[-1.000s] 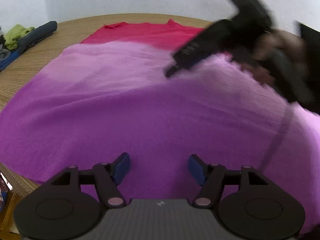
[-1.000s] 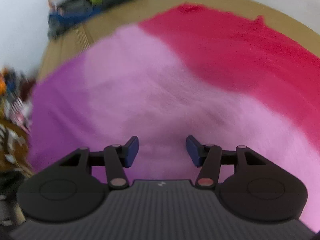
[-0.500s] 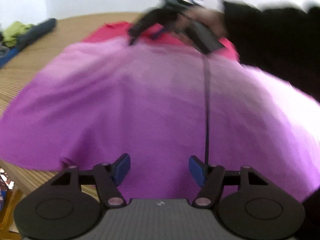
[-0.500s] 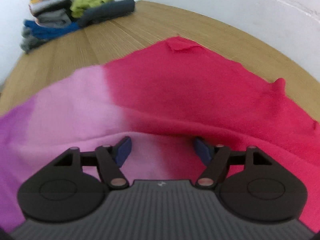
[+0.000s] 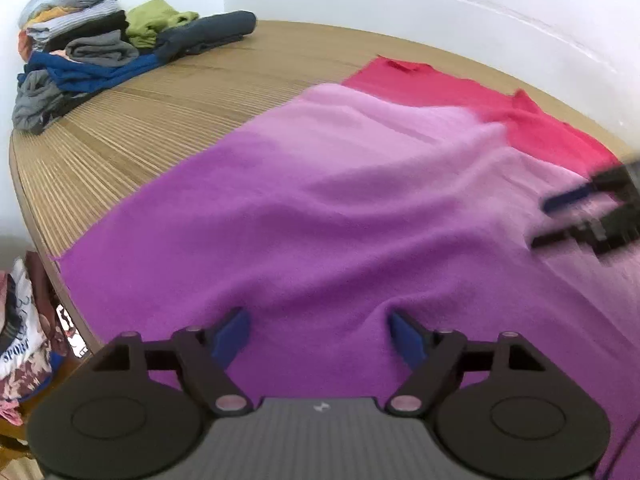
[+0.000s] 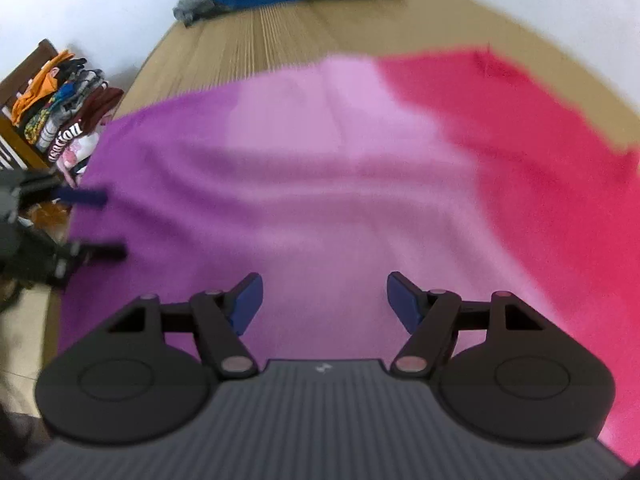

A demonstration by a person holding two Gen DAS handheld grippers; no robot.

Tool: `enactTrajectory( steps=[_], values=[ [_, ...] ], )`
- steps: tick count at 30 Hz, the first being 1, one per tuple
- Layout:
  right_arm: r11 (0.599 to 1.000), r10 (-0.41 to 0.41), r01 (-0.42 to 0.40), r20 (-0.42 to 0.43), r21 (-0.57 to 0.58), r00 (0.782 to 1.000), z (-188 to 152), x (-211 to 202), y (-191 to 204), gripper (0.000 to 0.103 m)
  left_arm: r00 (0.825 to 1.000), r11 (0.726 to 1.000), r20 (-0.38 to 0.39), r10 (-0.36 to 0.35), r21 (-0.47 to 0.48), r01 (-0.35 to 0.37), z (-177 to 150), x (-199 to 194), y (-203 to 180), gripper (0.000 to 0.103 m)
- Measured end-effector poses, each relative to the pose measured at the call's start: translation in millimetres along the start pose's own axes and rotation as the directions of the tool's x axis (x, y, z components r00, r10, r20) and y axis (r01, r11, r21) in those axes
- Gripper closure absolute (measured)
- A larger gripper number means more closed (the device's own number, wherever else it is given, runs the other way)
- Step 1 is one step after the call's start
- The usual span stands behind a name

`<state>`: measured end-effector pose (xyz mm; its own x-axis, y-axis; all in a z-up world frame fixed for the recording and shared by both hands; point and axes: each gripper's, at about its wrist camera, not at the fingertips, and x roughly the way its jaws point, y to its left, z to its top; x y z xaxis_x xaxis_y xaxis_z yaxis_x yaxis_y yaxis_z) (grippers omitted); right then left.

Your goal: Fold clothes

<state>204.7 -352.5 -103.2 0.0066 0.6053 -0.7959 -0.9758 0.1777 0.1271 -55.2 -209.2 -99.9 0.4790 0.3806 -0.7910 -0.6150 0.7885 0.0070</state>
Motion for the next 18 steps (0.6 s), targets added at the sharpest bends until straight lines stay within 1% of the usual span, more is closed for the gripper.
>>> enactTrajectory(
  steps=[1, 2, 3, 5, 6, 7, 8, 10, 12, 14, 15, 17, 18],
  values=[
    [0.999, -0.019, 0.019, 0.000, -0.031, 1.000, -6, -2, 6, 0.030, 1.000, 1.000, -0.004, -0.010, -0.004, 0.010, 4, -1, 3, 0.026],
    [0.997, -0.042, 0.041, -0.010, -0.072, 0.999, -10, -4, 14, 0.030, 1.000, 1.000, -0.008, -0.025, -0.007, 0.025, 8, -4, 5, 0.035],
    [0.995, -0.048, 0.046, -0.022, -0.088, 0.999, -13, -5, 17, 0.029, 0.999, 0.999, -0.012, -0.040, -0.010, 0.040, 13, -6, 7, 0.038],
    [0.995, -0.041, 0.036, -0.056, -0.088, 0.998, -10, -5, 19, 0.029, 0.992, 0.992, 0.031, -0.123, 0.030, 0.123, 17, -26, 1, 0.036],
    [0.997, -0.030, 0.024, -0.077, -0.077, 0.997, -4, -5, 17, 0.032, 0.984, 0.984, 0.047, -0.171, 0.060, 0.168, 20, -34, -4, 0.034],
    [0.998, -0.013, 0.009, -0.077, -0.062, 0.997, 4, -7, 14, 0.032, 0.972, 0.970, 0.053, -0.231, 0.090, 0.225, 23, -38, -13, 0.034],
    [0.999, 0.002, -0.004, -0.060, -0.044, 0.998, 13, -9, 10, 0.032, 0.955, 0.951, 0.054, -0.293, 0.121, 0.285, 27, -39, -23, 0.033],
    [1.000, 0.009, -0.009, -0.008, -0.004, 1.000, 39, -8, 0, 0.032, 0.929, 0.916, 0.020, -0.369, 0.180, 0.360, 27, -27, -45, 0.033],
    [0.998, 0.000, -0.002, 0.025, 0.057, 1.000, 63, 1, -11, 0.032, 0.923, 0.896, -0.065, -0.380, 0.221, 0.385, 17, -6, -66, 0.037],
    [0.991, 0.009, -0.012, 0.024, 0.135, 1.000, 83, 19, -24, 0.037, 0.912, 0.871, -0.076, -0.403, 0.275, 0.408, 5, -6, -76, 0.028],
    [0.986, 0.012, -0.014, 0.012, 0.167, 1.000, 90, 31, -29, 0.042, 0.906, 0.857, -0.076, -0.416, 0.302, 0.418, -1, -7, -80, 0.027],
    [0.987, -0.026, 0.030, -0.031, 0.159, 0.999, 101, 57, -33, 0.050, 0.893, 0.836, -0.081, -0.443, 0.322, 0.444, -9, -11, -82, 0.026],
    [0.990, -0.058, 0.061, -0.028, 0.128, 0.998, 104, 66, -33, 0.056, 0.888, 0.829, -0.079, -0.453, 0.329, 0.452, -12, -14, -82, 0.026]
  ],
)
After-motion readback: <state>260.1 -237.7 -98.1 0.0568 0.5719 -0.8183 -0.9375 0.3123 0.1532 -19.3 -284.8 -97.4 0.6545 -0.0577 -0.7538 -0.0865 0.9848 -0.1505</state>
